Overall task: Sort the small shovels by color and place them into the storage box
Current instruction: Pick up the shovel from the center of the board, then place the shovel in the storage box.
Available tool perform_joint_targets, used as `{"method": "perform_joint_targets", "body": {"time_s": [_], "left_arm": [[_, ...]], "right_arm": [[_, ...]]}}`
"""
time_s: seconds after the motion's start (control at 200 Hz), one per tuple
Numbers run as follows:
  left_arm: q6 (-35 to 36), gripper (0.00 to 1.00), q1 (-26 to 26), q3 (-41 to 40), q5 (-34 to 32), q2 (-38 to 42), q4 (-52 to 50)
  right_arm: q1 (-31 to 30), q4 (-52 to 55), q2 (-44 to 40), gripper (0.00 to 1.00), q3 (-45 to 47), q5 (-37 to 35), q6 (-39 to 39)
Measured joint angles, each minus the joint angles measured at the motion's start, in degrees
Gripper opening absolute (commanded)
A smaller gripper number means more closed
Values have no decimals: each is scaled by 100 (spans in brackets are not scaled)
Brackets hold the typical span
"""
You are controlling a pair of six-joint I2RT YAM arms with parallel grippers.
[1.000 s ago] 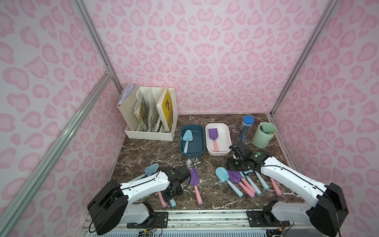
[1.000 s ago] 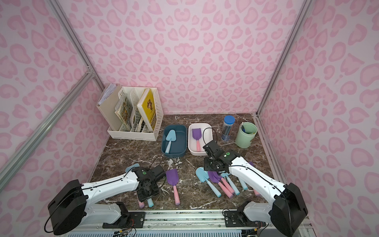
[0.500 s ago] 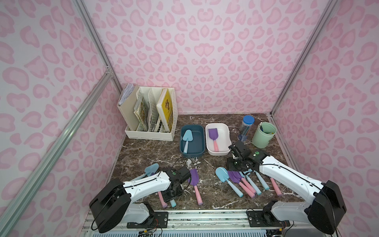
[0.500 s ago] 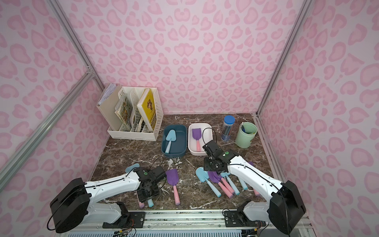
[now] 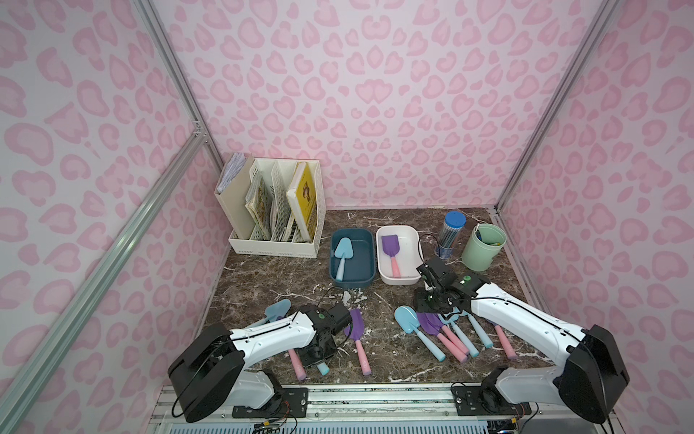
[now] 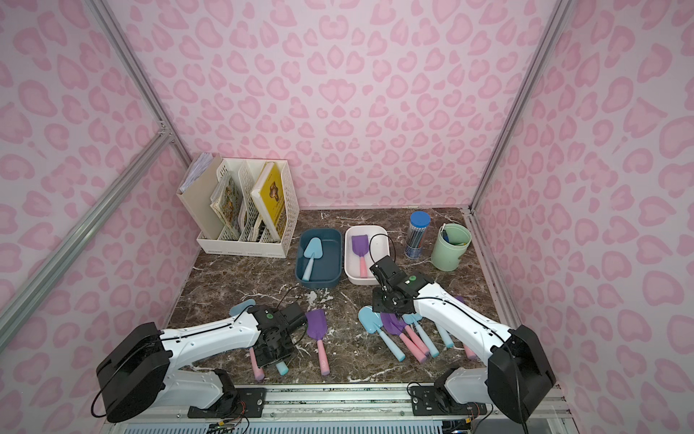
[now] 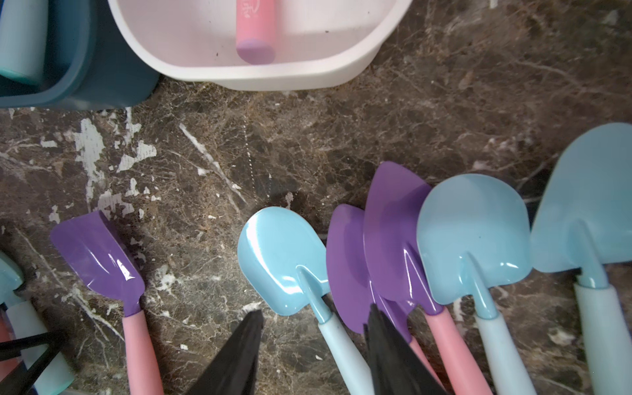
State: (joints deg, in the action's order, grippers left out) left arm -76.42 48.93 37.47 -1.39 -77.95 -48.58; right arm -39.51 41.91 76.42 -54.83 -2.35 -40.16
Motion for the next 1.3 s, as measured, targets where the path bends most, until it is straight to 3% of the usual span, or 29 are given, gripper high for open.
{"method": "perform_joint_targets", "body": {"time_s": [0.455, 0.77, 1.035, 1.3], "left_arm": [[232, 16, 4, 369, -221, 57, -127], [695, 11, -33, 1679, -833, 428, -1248], [2306, 11, -935, 2741, -688, 192, -1357], [3969, 11, -1436, 4496, -326, -1222, -1379]], "right_arm": [[0, -15, 118, 54, -90, 17, 90], [15, -68, 160, 54, -120, 24, 116], [66, -94, 160, 54, -120, 70, 166], [225, -94, 55, 54, -120, 105, 293]]}}
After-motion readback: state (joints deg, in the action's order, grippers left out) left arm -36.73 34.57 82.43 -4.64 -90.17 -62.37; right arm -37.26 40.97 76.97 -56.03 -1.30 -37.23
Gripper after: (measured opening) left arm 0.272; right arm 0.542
